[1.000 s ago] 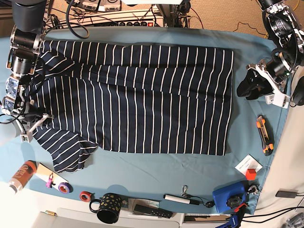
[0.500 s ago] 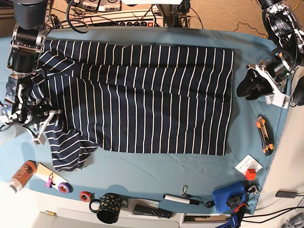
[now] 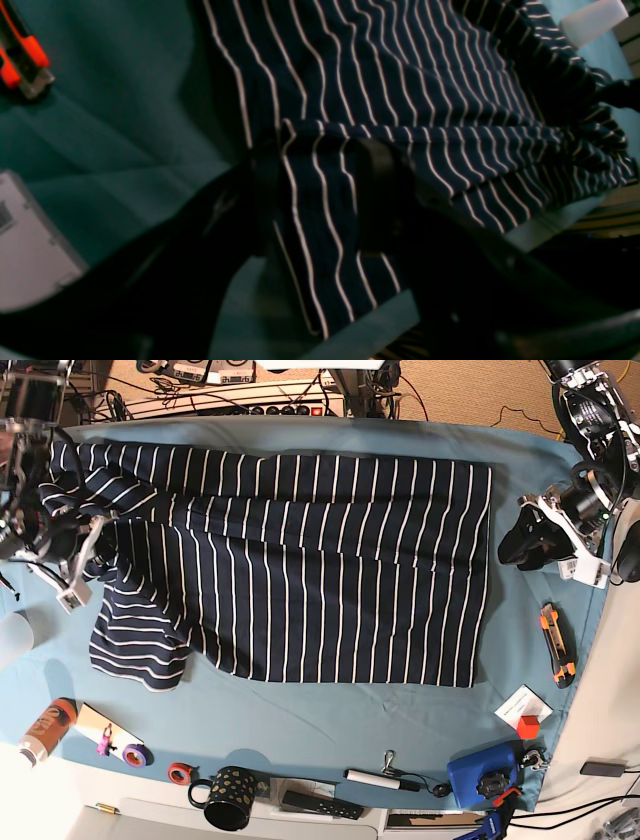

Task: Layout the t-shirt on the table in an organized manner, then fold the t-shirt properly
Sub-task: 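Grasp the sleeve with the right gripper and fold it over the body, then grasp the shirt's side edge with the right gripper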

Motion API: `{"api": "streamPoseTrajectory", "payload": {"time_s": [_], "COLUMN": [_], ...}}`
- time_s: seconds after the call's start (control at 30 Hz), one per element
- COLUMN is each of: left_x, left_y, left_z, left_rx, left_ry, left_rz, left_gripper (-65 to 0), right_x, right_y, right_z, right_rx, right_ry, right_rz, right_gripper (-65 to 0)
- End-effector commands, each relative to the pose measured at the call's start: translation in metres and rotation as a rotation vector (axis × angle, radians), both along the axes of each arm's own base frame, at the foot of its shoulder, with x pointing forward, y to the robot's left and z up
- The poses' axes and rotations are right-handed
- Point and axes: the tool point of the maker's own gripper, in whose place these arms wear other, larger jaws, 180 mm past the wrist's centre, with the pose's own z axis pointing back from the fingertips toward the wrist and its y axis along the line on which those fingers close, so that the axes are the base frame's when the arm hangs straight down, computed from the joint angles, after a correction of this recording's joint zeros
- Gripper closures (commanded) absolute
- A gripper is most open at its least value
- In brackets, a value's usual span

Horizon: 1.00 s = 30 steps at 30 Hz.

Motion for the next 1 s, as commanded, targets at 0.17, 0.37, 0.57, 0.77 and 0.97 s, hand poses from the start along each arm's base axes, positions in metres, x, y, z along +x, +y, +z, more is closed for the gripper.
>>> {"api": "streamPoseTrajectory", "payload": {"time_s": [0.17,0.37,0.57,0.77,0.97], "left_x": [0.006,0.006,0.006,0.008,0.008], "left_y": [0.001,0.001,0.001,0.002,0.002], "left_z": [0.015,0.014,0.015,0.017,0.017], "left_rx": [-0.006,-0.006,-0.007,-0.009,-0.009], "left_ry": [-0.057,-0.056,-0.058,-0.07,-0.071], "left_rz": [-0.001,-0.001,-0.001,0.007,0.008], "left_gripper": [-24.1,-24.1,-24.1,-24.1,-24.1], "right_x": [-0.015,-0.023,-0.007,0.049,0.08], "right_y": [0.0,-0.008,-0.01,-0.049,-0.117], "right_z": [0.004,-0.003,0.03,0.103,0.089], "right_rx": [0.021,-0.049,-0.06,-0.121,0.054], "right_ry": [-0.037,0.005,-0.07,-0.44,-0.445], "right_rz": [-0.001,0.019,0.028,-0.112,-0.411], "right_gripper": [0.0,-13.8,-17.2,-17.2,-17.2]}}
